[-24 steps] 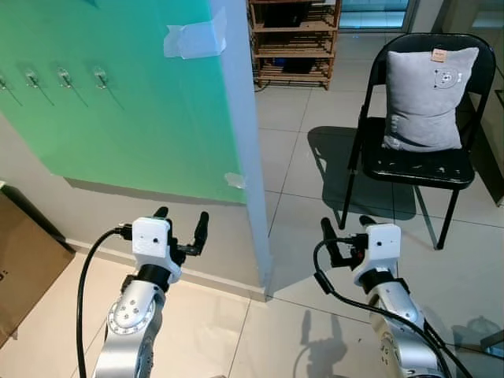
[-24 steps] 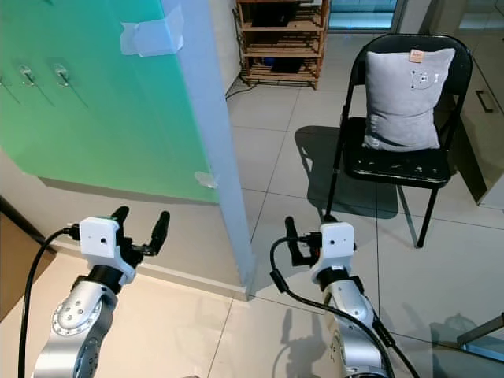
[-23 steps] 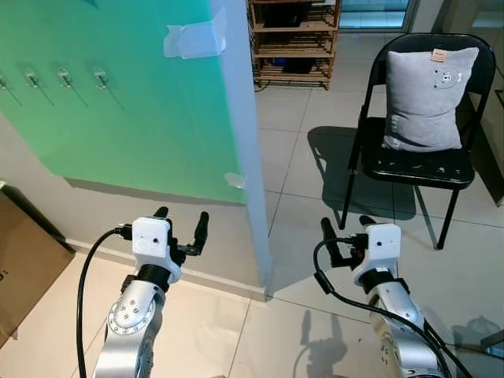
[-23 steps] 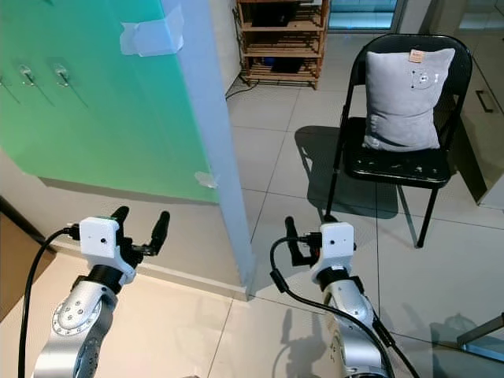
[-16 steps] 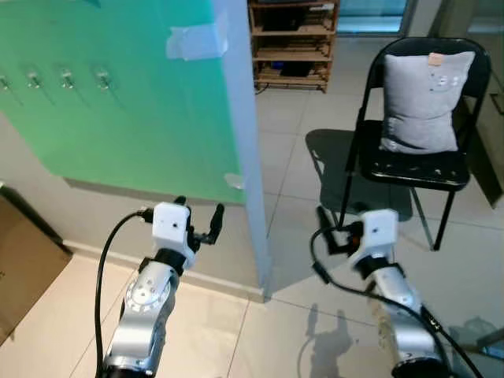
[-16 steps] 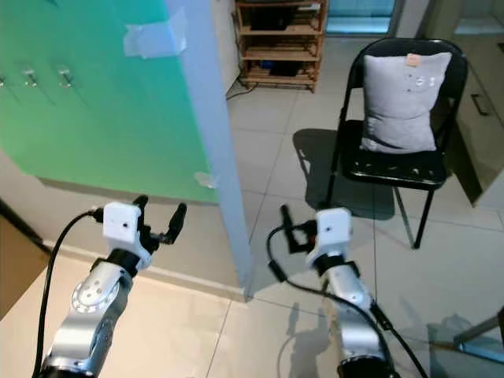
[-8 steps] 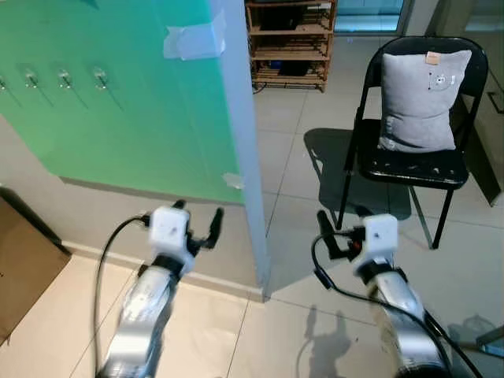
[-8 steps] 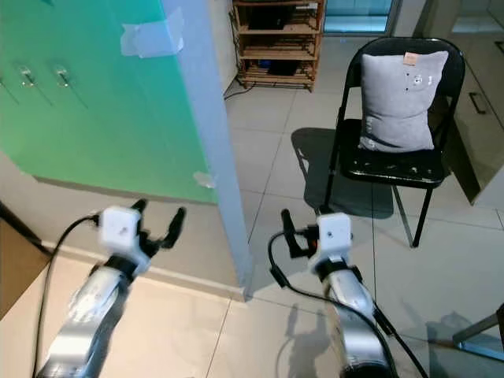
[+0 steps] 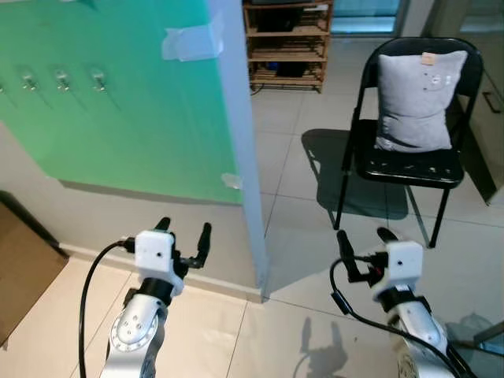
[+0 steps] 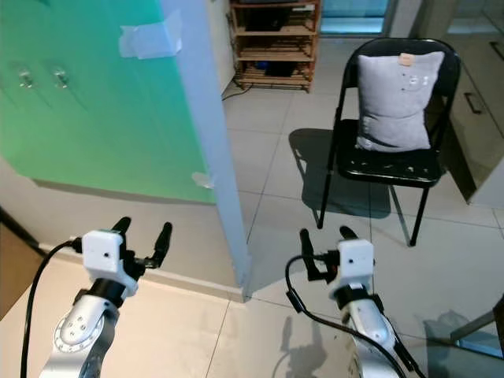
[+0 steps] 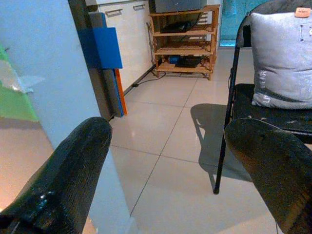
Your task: Hang keys on a hook
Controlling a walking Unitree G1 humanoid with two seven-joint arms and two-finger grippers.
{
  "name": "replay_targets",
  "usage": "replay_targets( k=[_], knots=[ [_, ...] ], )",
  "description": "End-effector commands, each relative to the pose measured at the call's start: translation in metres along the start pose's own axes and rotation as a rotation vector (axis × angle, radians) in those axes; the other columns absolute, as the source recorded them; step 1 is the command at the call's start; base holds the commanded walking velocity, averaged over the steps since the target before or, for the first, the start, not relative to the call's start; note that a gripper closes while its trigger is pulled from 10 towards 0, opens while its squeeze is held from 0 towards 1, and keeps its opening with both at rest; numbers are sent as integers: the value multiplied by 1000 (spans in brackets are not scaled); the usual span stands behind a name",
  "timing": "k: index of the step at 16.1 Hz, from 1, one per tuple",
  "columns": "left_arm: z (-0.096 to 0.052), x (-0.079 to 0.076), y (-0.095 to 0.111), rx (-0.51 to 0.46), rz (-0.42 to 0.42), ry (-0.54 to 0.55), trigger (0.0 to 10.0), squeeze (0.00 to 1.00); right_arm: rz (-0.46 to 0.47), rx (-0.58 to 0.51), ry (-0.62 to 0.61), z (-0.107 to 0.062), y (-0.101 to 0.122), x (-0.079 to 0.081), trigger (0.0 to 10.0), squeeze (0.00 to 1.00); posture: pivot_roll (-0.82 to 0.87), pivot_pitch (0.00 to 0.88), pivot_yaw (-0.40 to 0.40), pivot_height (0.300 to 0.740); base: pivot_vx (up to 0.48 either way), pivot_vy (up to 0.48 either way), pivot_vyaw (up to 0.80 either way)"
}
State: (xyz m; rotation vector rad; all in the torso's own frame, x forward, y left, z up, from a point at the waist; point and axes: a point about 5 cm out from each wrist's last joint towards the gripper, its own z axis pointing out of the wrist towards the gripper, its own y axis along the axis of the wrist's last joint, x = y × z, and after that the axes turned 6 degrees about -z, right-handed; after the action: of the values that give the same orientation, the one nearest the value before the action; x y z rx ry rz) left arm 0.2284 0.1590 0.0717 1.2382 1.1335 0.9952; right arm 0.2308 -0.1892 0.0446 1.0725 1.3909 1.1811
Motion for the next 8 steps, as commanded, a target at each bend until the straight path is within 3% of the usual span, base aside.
replay_targets(
  k=[1,3,7,8],
  knots=[
    [2,5,-1,20,4,-1,10000,0,19,-5,0,4,1,1,10000,0,-202,0,121,740,0,472,0],
    [5,9,2,20,12,-2,10000,0,24,-3,0,5,1,1,10000,0,-202,0,126,740,0,472,0],
    [15,12,6,21,13,-27,10000,0,22,22,9,9,-1,1,10000,0,-201,0,128,740,0,472,-800],
    [16,10,5,27,9,-40,10000,0,20,16,17,11,-1,2,10000,0,-200,0,128,740,0,472,0]
  ],
)
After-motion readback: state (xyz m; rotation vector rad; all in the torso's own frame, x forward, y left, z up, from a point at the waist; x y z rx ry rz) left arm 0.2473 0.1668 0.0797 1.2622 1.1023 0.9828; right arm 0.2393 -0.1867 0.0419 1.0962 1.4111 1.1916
